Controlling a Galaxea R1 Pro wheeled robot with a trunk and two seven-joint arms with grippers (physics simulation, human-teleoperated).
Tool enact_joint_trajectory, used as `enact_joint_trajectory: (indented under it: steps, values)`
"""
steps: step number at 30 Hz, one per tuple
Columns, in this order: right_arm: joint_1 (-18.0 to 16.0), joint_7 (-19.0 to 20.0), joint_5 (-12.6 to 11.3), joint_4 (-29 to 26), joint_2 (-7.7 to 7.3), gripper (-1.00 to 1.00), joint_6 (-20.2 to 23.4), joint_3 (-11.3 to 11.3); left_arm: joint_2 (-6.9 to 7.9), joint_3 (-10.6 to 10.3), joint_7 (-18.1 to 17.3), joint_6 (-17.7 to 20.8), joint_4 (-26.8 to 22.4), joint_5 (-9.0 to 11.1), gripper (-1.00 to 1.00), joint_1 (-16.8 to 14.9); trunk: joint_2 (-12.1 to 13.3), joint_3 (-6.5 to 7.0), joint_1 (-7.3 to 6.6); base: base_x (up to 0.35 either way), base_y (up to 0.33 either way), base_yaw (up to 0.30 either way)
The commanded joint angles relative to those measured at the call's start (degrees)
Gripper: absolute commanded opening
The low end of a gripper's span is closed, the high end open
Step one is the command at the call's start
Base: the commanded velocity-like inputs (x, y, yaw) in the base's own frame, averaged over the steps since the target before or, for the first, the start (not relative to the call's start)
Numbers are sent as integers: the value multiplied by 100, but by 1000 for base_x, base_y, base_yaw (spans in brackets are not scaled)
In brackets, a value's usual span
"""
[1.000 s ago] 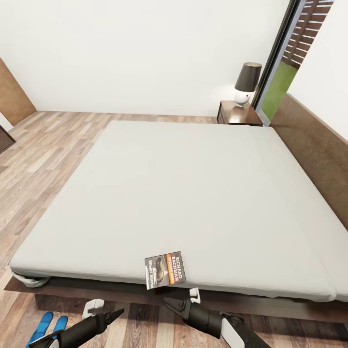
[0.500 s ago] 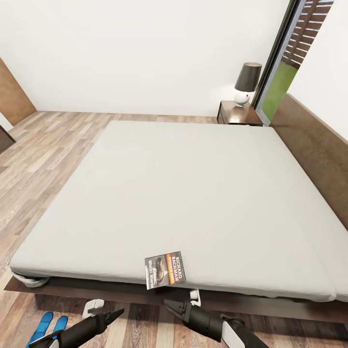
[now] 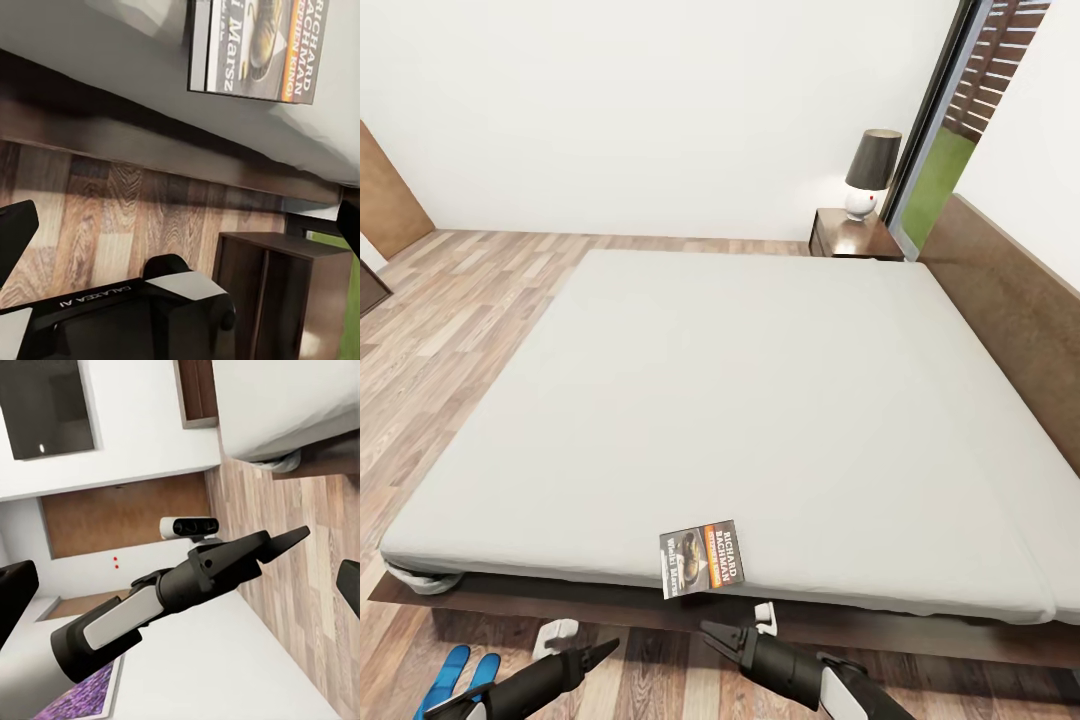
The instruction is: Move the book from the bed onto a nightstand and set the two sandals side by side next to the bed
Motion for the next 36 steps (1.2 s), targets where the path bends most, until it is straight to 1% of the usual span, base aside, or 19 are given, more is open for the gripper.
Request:
enact_joint_trajectory:
  steps: [1,7,8,9,10,11,12,14,16,18,21,27,32,36]
  values:
    - [-4,5,-57,0,-4,100,55,30,6,-32,-3,33,-3,60,100,-2,-3,-4,0,0,0,0]
    - [-4,-1,-58,41,-5,100,14,-7,6,-33,-3,-11,-3,60,100,-2,-3,-4,0,0,0,0]
    - [-4,-2,-60,127,-5,100,-134,-35,6,-31,-3,-14,-3,59,100,-2,-3,-4,0,0,0,0]
    - [-4,-2,-60,127,-5,100,-134,-35,6,-31,-3,-14,-3,59,100,-2,-3,-4,0,0,0,0]
    - [-4,-2,-101,217,-5,100,-374,-118,6,-32,-3,-15,-3,59,100,-2,-3,-4,0,0,0,0]
    - [-4,-3,-180,299,-5,100,-620,-247,6,-32,-3,-16,-3,58,100,-2,-3,-4,0,0,0,0]
    - [-4,-3,-234,352,-5,100,-722,-397,6,-33,-3,-16,-3,59,100,-2,-3,-4,0,0,0,0]
    - [-4,-1,-267,386,-5,100,-737,-559,6,-31,-3,-16,-3,59,100,-2,-3,-4,0,0,0,0]
    - [-4,-2,-304,433,-5,100,-771,-932,6,-32,-3,-20,-3,60,100,-2,-3,-4,0,0,0,0]
    - [-4,0,-319,447,-5,100,-836,-1049,6,-33,-3,-23,-3,60,100,-2,-3,-4,0,0,0,0]
    - [-4,4,-327,452,-5,100,-875,-1104,6,-33,-3,-25,-3,60,100,-2,-3,-4,0,0,0,0]
    - [-4,6,-331,456,2,100,-900,-1129,6,-33,-3,-26,-3,60,100,-2,-3,-4,0,0,10,0]
    - [-4,6,-331,467,4,100,-903,-1128,6,-32,-3,-26,-3,60,100,-2,-3,-4,0,0,176,0]
    - [-4,6,-331,494,4,100,-903,-1125,3,-33,-3,-26,-3,60,100,-2,-3,-4,0,0,60,0]
